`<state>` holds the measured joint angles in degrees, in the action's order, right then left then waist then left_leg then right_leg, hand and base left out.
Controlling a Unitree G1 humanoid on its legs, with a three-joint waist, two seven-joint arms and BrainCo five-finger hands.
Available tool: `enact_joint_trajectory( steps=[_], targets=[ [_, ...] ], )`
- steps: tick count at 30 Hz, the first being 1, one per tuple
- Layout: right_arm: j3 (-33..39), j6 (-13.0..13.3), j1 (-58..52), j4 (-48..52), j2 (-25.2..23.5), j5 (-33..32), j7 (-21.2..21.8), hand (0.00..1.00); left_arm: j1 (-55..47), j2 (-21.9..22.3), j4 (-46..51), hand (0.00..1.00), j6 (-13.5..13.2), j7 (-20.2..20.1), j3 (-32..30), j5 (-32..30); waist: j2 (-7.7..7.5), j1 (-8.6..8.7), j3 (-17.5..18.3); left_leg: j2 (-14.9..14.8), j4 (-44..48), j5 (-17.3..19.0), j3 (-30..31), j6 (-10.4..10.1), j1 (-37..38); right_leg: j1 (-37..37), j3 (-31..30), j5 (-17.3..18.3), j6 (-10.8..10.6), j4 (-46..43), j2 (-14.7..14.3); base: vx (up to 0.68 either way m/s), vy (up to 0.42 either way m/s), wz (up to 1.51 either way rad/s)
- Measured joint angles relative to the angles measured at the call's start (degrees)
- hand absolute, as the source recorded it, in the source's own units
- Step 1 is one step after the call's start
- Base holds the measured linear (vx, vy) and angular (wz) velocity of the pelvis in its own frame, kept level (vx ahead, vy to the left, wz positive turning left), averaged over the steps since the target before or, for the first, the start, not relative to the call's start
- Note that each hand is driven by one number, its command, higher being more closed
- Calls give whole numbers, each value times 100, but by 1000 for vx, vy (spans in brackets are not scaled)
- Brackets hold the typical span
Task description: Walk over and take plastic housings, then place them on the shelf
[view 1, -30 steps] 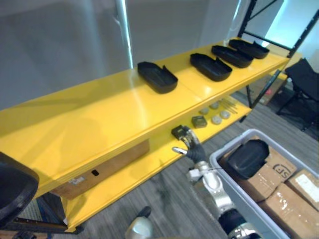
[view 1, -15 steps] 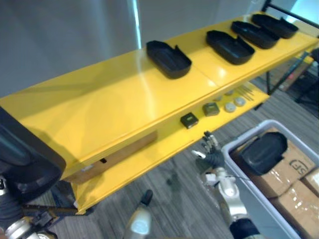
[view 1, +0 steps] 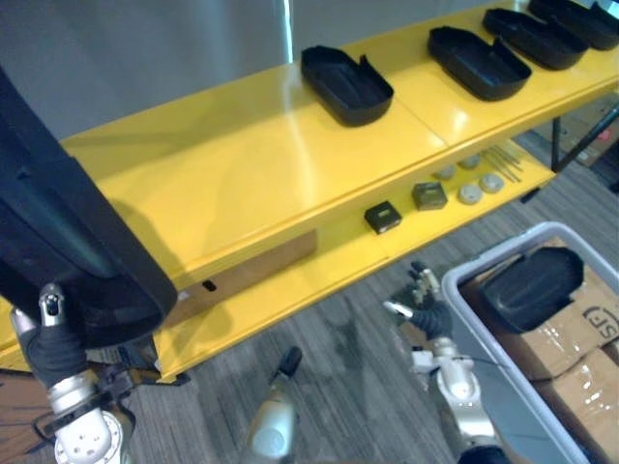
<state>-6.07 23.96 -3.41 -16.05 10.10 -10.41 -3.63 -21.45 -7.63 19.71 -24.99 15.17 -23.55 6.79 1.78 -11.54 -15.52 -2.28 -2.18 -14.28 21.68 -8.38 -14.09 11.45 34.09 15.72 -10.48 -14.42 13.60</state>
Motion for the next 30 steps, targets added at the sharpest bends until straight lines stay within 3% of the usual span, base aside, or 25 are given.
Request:
enact_joint_trajectory(
  steps=[6, 10, 13, 15, 17, 18, 19, 20, 21, 22, 23, 24, 27, 29, 30],
  targets=[
    [-126, 88, 74, 0, -1, 126, -85, 0, -14, -47, 1, 100, -15, 22, 16, 4, 15, -11, -141, 106, 50, 37, -14, 55, 1, 45, 33, 21, -31, -29, 88, -17, 12, 4],
    [-259, 89, 244, -1, -13, 302, -524, 0, 9, -71, 10, 100, -105, -169, 20, 1, -113, -28, -277, 241, 95, 71, -139, 103, 1, 58, 20, 16, -28, -19, 248, 23, 16, -1],
    [-134, 87, 327, -1, -49, 316, -1081, 0, 85, -92, 103, 100, -103, -455, 175, -5, -202, 5, -333, 473, 454, 285, -349, 174, 1, 77, -185, -149, 7, -222, 530, 62, 67, -15],
    [-1, 85, 332, 0, -87, 260, -1201, 0, 142, -109, 249, 100, -102, -580, 236, -28, -188, 68, -342, 490, 714, 524, -471, 235, 9, 8, -352, -273, 154, -484, 609, 21, 91, -30],
    [211, 88, 296, 15, -115, 213, -1250, 0, 188, -275, 385, 100, -110, -666, 230, -39, -180, 147, -349, 338, 848, 743, -868, 263, 129, -461, -832, -593, 644, -1345, 780, -17, 112, -55],
    [250, 90, 269, 15, -124, 212, -1245, 0, 209, -354, 385, 100, -110, -663, 220, -36, -187, 152, -353, 277, 826, 784, -1035, 281, 172, -619, -970, -719, 790, -1569, 830, -17, 125, -59],
    [322, 95, 219, 14, -216, 215, -1239, 0, 253, -484, 385, 100, -110, -658, 195, -35, -296, 178, -377, 258, 938, 915, -1322, 333, 236, -842, -1162, -924, 900, -1802, 986, 46, 172, -48],
    [390, 113, 190, 37, -264, 216, -1228, 0, 269, -604, 404, 100, -110, -646, 178, -35, -399, 288, -433, 321, 2045, 1351, -1740, 640, -71, -958, -1259, -1021, 908, -2021, 1143, 106, 258, -61],
    [517, 132, 104, 138, -179, 217, -1194, 0, 254, -726, 408, 100, -100, -583, 191, -47, -131, 377, -466, 62, 3096, 2319, -2097, 722, -274, -1093, -1420, -1174, 882, -2474, 1124, 110, 241, -50],
    [592, 112, 107, 129, -236, 213, -1182, 0, 332, -810, 364, 100, -70, -528, 189, -49, -173, 391, -476, 83, 3110, 2359, -2157, 743, -265, -1234, -1551, -1279, 856, -2576, 1163, 78, 176, -47],
    [573, 117, 169, 127, -265, 222, -1111, 0, 445, -843, 351, 100, -9, -402, 182, -46, -167, 443, -466, 53, 2826, 2334, -2119, 778, -260, -1410, -1634, -915, 711, -2302, 1006, 32, 102, -46],
    [566, 119, 321, 130, -263, 230, -1003, 0, 593, -812, 329, 100, 30, -234, 164, -23, -150, 408, -476, -33, 2382, 2197, -2084, 750, -194, -1635, -1687, -591, 717, -1800, 680, 22, 86, -45],
    [684, 125, 503, 240, -261, 229, -870, 0, 894, -757, 184, 100, 189, 46, 106, 15, -72, 408, -497, -35, 1340, 1471, -1779, 625, 38, -1810, -1761, -558, 673, -496, 160, -26, 64, -21],
    [702, 124, 456, 389, -263, 227, -831, 0, 1060, -740, 45, 100, 220, 105, 154, 22, -67, 435, -500, 43, 1188, 1336, -1688, 611, 39, -1804, -2037, -575, 653, -129, 69, 5, -54, 40],
    [697, 124, 294, 564, -264, 242, -796, 0, 1170, -702, -63, 100, 224, 107, 236, -10, -88, 548, -488, 198, 1148, 1291, -1426, 561, 41, -1645, -2255, -570, 648, 49, -5, 34, -174, 115]
  ],
)
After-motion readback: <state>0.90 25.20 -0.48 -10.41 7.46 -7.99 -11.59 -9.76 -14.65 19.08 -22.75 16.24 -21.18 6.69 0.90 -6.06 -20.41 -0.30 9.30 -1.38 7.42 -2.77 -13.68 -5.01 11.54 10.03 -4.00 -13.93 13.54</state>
